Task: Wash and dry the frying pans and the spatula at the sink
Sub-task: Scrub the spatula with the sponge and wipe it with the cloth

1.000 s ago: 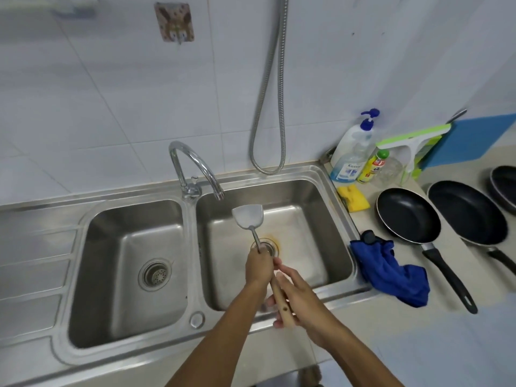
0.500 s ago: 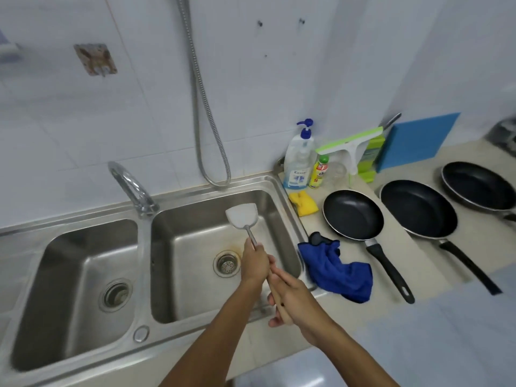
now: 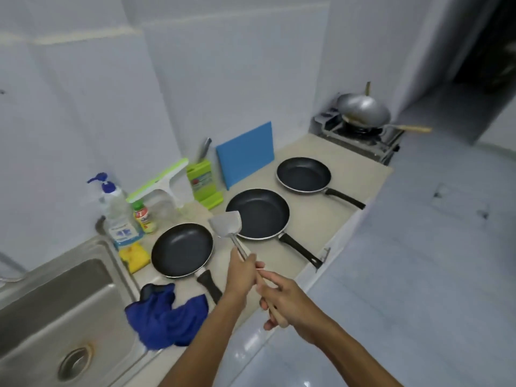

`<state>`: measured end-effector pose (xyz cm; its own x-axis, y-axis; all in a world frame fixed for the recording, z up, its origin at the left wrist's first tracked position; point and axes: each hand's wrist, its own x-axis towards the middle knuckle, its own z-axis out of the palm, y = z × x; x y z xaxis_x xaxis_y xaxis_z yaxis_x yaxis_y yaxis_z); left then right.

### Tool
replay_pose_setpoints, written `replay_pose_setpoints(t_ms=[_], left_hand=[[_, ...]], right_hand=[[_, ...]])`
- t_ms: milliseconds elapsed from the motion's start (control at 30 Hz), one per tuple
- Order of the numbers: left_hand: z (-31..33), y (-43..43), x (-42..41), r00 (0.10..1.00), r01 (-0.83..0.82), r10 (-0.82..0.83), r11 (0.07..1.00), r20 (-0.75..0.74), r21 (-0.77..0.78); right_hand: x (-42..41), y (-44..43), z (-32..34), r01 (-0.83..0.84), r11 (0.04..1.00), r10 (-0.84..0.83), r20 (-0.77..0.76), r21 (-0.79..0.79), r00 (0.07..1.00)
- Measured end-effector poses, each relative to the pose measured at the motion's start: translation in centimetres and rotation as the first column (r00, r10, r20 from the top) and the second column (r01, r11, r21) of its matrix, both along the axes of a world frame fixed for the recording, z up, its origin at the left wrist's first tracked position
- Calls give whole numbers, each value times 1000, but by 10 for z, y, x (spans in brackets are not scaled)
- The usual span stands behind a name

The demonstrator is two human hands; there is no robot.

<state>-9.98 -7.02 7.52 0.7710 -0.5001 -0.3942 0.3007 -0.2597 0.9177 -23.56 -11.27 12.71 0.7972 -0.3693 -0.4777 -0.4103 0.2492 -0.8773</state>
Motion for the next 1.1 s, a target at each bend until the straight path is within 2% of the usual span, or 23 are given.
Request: replay_pose_setpoints(t_ms=[233, 500, 600, 800, 933, 1100], left_hand=[[-9, -164, -19, 961, 254, -257, 966, -102, -38], [-37, -377, 21, 941, 298, -296, 955, -166, -15], [-34, -436, 41, 945, 285, -276, 958, -175, 25], [-71, -520, 78, 967, 228, -204, 960, -153, 160], [-93, -562, 94, 981, 134, -102, 970, -163, 203], [-113, -604, 94, 977, 40, 12, 970, -212, 238]], right_hand=[[-11, -178, -14, 104, 990, -110, -61, -93, 992], [27, -388, -36, 126, 989, -134, -101, -81, 986], [48, -450, -43, 110, 989, -123, -139, -94, 983], [91, -542, -78, 13, 996, -28, -172, -93, 985], [112, -596, -102, -63, 994, 48, -175, -84, 983], [125, -654, -126, -164, 986, 160, -211, -1, 964]])
